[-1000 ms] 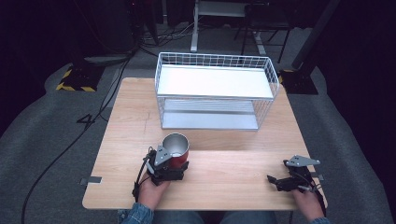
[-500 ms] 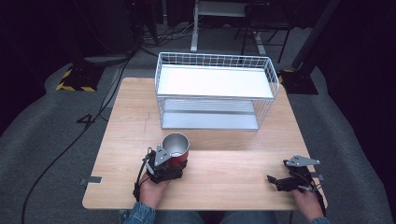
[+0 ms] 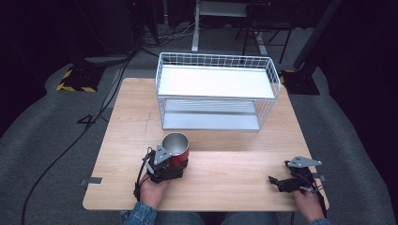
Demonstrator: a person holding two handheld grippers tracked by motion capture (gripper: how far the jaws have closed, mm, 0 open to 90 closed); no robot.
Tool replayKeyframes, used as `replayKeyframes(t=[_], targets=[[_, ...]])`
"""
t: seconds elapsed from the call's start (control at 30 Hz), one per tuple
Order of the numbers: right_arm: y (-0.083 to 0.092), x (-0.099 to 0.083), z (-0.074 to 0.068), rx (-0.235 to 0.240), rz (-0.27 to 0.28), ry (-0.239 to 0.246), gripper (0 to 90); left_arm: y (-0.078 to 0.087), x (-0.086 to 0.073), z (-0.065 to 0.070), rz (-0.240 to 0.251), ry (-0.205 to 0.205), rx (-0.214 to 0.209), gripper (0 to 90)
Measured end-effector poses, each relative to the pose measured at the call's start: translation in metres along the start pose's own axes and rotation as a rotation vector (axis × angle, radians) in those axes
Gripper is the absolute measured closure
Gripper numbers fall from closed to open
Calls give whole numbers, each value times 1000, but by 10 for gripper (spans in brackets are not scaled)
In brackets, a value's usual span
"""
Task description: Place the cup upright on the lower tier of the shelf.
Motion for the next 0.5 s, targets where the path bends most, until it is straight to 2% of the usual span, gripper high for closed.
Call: replayKeyframes(t=[0.17, 0.3, 0.5], targets=[[0, 0, 0, 0, 0, 0, 0, 5, 6, -2, -4, -21, 7, 170], [0, 0, 0, 0, 0, 0, 0, 8, 11, -2, 3, -20, 0, 170], [0, 0, 0, 0, 0, 0, 0, 11, 26, -1, 13, -32, -13, 170]])
Point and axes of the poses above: each handheld gripper's, and its own axes: y roughly backward along the jaws, x roughly out of its top, z roughly to its right, the point moved 2 cm from there along -y, roughly forward along the jaws, and after that the axes turned 5 degrees about -z, right-handed, at the moved point
